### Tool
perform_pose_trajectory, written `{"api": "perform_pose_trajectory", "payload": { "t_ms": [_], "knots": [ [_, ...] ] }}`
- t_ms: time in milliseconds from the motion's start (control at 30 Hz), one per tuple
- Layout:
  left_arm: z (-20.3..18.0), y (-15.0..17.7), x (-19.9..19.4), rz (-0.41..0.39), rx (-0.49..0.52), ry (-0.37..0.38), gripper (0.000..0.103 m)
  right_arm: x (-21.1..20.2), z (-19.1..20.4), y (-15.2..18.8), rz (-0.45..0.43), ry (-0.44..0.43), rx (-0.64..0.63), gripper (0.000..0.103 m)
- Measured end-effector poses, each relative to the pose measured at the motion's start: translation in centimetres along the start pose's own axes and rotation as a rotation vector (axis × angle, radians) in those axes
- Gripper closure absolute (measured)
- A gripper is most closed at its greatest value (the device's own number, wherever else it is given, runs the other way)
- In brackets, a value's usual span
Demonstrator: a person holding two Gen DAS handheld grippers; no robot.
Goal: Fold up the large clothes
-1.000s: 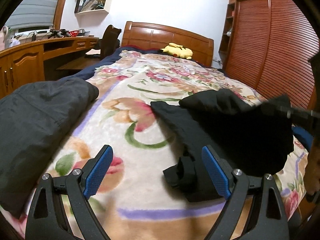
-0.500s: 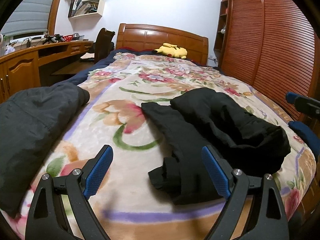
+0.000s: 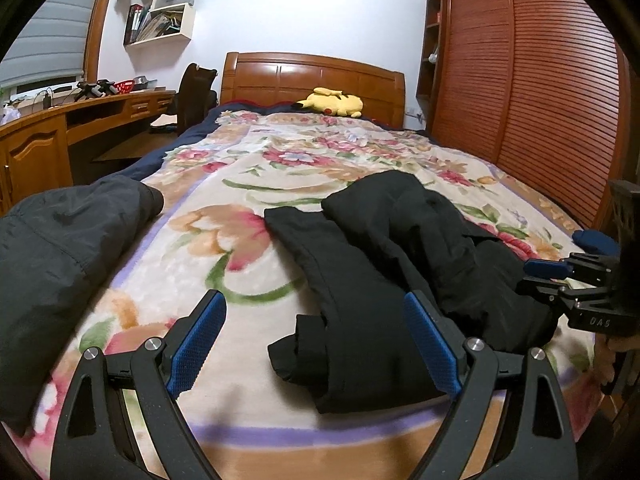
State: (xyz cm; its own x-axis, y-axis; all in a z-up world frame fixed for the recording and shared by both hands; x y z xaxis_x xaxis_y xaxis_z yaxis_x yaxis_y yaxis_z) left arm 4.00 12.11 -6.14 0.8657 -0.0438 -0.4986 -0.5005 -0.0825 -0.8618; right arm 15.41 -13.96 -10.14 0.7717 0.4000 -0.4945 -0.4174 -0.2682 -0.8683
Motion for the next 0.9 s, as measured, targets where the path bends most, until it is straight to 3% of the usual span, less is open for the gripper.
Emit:
{"api": "perform_pose_trajectory", "payload": {
  "t_ms": [233, 400, 900],
  "knots": [
    [-0.6, 0.0, -0.6, -0.003, -0.008, 0.015, 0.012, 1.7, 0.6, 0.7, -0.005, 0.015, 0.010, 0.059],
    [-2.4, 0.6, -1.0, -0.006, 0.017, 0.028, 0.012, 0.5, 0.0, 1.8, -0.029, -0.015, 0.029, 0.059],
    [-7.2, 0.9, -3.0, -0.056, 0.056, 0.081, 0.012, -3.8, -1.0, 3.6, -0.090, 0.002, -0.004, 0.055]
  ]
}}
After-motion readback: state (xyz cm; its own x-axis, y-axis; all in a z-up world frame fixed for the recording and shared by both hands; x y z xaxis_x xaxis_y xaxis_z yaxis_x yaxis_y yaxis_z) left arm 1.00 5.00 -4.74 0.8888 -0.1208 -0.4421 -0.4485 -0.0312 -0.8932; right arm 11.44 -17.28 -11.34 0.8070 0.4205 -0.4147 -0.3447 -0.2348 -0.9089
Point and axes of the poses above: each gripper's, at about its wrist camera, not at the fingertips, and x roughly the way its jaws point, z to its left, y to its underside, the point moved 7 cm from there along x, roughly the way its jaws point, and after that the axes turned 3 degrees about -y, right-handed, at the moved point
